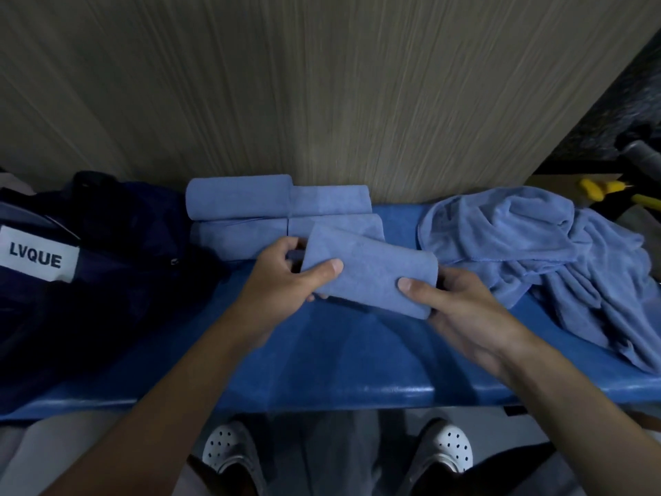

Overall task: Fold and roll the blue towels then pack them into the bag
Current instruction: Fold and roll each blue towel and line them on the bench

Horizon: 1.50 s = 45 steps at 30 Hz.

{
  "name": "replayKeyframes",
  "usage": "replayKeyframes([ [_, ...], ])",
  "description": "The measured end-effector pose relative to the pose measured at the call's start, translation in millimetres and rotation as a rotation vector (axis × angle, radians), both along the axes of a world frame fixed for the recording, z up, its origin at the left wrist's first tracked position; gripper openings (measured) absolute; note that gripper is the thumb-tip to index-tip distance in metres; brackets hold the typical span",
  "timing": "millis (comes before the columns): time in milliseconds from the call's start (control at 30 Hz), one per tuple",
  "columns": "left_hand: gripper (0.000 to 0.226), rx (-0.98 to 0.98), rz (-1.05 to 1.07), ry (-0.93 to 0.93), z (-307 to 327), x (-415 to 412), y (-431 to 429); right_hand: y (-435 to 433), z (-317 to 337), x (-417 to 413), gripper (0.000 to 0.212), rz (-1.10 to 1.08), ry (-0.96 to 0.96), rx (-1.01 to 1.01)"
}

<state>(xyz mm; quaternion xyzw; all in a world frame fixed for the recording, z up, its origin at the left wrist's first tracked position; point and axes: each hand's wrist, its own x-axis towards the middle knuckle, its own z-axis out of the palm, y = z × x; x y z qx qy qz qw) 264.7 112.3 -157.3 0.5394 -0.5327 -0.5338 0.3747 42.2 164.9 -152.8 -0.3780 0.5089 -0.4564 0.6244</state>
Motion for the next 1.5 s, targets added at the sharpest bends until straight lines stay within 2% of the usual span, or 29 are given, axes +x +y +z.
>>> replayKeyframes([
  [133, 0.025, -0.134, 0.106, 0.016, 12, -2, -15, -30, 15, 12, 0.048, -0.1, -0.014, 0.001],
  [267, 0.035, -0.181, 0.179, -0.043, 23, -4, -38, -76, 28, 21, 0.039, -0.237, -0.031, -0.036],
  [333, 0.043, -0.253, 0.184, -0.26, 24, 1, -50, -95, 28, 23, 0.038, -0.255, -0.081, -0.006],
  [433, 0.06, -0.609, 0.239, -0.676, 19, 20, -66, -117, 24, 26, 0.029, -0.259, -0.08, 0.036],
  [500, 0.062, -0.744, 0.2, -0.874, 10, 29, -74, -129, 21, 27, 0.026, -0.271, -0.048, 0.04],
  [600, 0.059, -0.691, 0.029, -1.004, -3, 26, -78, -143, 14, 30, 0.018, -0.294, 0.088, 0.032],
  [700, 0.056, -0.698, -0.058, -1.101, -16, 25, -85, -148, 3, 34, 0.019, -0.303, 0.419, -0.03],
  [767, 0.055, -0.715, -0.058, -1.138, -21, 28, -89, -149, -4, 33, 0.023, -0.304, 0.521, -0.065],
  [967, 0.054, -0.754, -0.026, -1.147, -24, 28, -93, -148, -13, 32, 0.024, -0.269, 0.379, -0.033],
  [1133, 0.054, -0.761, -0.009, -1.173, -29, 27, -92, -144, -17, 30, 0.028, -0.237, 0.407, 0.008],
  [1267, 0.056, -0.79, 0.012, -1.114, -20, 21, -89, -136, -13, 26, 0.031, -0.222, 0.388, -0.04],
  [1367, 0.057, -0.826, 0.014, -1.086, -7, 8, -85, -128, -8, 14, 0.024, -0.193, 0.472, -0.068],
  [1500, 0.071, -0.757, -0.161, -1.039, 21, -39, -78, -107, 11, -19, 0.022, -0.191, 0.734, -0.121],
])
